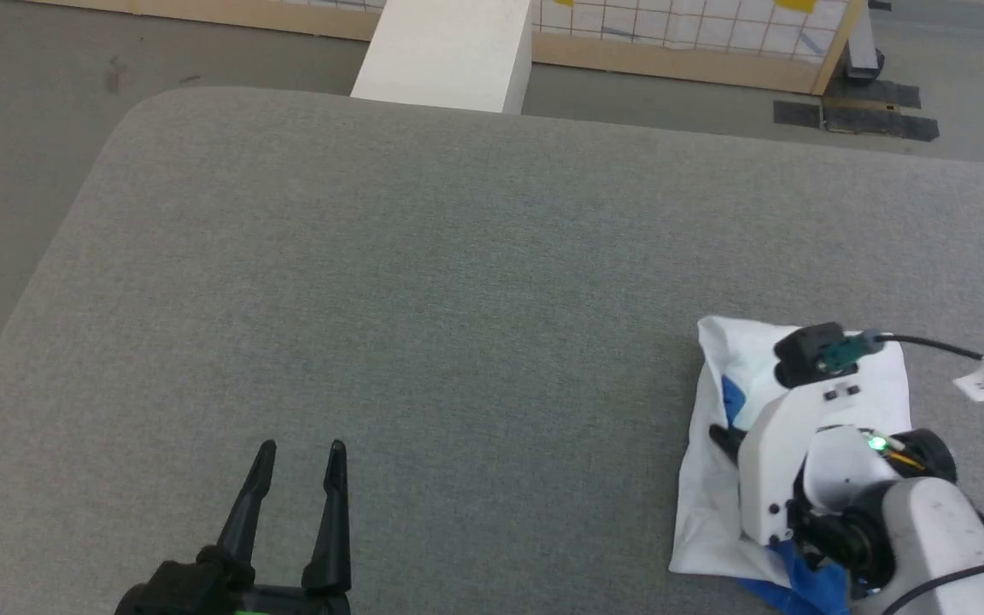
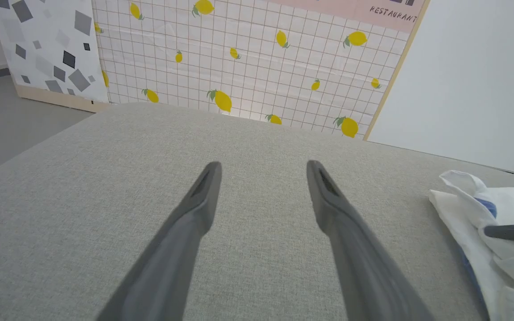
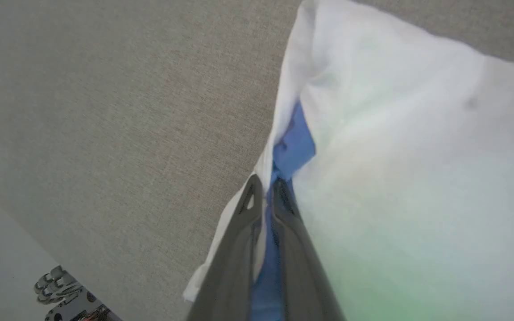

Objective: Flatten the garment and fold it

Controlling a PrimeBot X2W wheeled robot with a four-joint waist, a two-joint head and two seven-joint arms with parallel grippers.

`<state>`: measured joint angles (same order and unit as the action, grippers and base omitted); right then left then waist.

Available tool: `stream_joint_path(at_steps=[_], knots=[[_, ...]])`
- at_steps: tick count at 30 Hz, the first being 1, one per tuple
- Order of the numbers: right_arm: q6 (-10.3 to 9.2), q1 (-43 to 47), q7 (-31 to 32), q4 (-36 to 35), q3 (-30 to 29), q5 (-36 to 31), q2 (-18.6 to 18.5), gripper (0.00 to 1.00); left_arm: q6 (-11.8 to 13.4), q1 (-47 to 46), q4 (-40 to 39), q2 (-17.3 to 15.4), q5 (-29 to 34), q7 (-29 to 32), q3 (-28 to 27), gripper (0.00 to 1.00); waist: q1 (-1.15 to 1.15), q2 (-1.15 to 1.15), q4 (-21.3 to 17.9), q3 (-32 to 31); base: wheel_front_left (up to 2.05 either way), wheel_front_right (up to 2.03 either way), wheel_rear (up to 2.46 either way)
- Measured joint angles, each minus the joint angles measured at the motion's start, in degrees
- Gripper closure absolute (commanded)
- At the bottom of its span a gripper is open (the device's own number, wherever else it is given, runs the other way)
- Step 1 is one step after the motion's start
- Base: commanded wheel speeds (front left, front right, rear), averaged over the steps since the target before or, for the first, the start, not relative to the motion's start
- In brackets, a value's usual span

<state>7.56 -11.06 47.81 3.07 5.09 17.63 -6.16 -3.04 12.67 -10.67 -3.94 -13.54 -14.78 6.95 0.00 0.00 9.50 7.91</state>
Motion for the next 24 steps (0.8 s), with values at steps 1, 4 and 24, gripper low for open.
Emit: stream_joint_path(at_steps=[1,4,24], knots=[[0.0,-0.37,-0.67,1.76,0.4,-0.74,0.27,1.0,-0.03,-0.01,0.22,0.02,0.0,0.0,0.1,0.0,0.0,0.0,0.22,-0.16,0.0,0.0,0.0],[0.01,-1.34,-2.19,6.53,0.21,-2.81,1.23,0.6,-0.45,0.0,0.68,0.09,0.0,0.0,0.31,0.0,0.0,0.0,0.75,-0.68,0.0,0.0,0.0],[0.0,6.17,-3.74,-12.62,-18.04,1.15,-5.28,0.0,-0.46,0.02,0.35,0.45,0.02,0.0,0.01,0.0,0.0,0.0,-0.84,0.09,0.0,0.0,0.0]])
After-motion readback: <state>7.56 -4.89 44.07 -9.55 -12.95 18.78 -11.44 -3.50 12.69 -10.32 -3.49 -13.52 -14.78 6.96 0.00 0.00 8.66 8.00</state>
